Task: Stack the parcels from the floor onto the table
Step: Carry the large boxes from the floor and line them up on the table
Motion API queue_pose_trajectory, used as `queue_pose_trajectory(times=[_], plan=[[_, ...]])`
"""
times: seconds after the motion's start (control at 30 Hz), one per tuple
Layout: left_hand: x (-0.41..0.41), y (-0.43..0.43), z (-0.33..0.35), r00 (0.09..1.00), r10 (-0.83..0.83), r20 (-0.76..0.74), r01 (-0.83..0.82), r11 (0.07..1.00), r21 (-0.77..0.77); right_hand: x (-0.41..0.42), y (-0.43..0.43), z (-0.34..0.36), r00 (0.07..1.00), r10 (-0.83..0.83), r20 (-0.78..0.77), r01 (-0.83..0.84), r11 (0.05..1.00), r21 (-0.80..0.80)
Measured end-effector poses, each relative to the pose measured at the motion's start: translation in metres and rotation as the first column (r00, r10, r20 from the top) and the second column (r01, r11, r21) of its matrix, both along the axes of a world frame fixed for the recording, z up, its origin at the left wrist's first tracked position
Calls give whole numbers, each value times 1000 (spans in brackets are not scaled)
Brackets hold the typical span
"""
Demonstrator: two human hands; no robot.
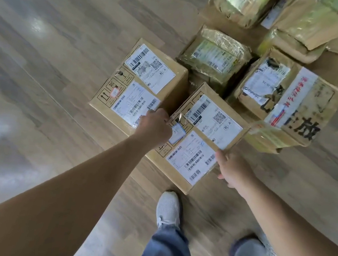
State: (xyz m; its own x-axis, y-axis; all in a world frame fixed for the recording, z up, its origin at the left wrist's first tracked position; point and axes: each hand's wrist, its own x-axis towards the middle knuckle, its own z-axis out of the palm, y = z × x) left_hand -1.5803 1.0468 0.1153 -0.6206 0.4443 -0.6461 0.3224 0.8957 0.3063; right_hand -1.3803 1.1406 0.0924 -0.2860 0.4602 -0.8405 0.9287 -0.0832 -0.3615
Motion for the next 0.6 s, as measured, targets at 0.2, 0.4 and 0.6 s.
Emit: queue_pose_trajectory(times=[0.2, 0.4, 0.6], plan=[[17, 8, 3, 987, 115, 114, -117, 993, 15, 24, 0, -8, 940, -328, -94, 315, 940, -130], [60, -7, 70, 990, 141, 6, -141, 985, 101, 46, 9, 47, 956, -252, -152, 256, 967, 5], [88, 4, 194, 936, 329, 125, -349, 915, 202, 49, 51, 177, 941, -224, -254, 267, 952, 149]])
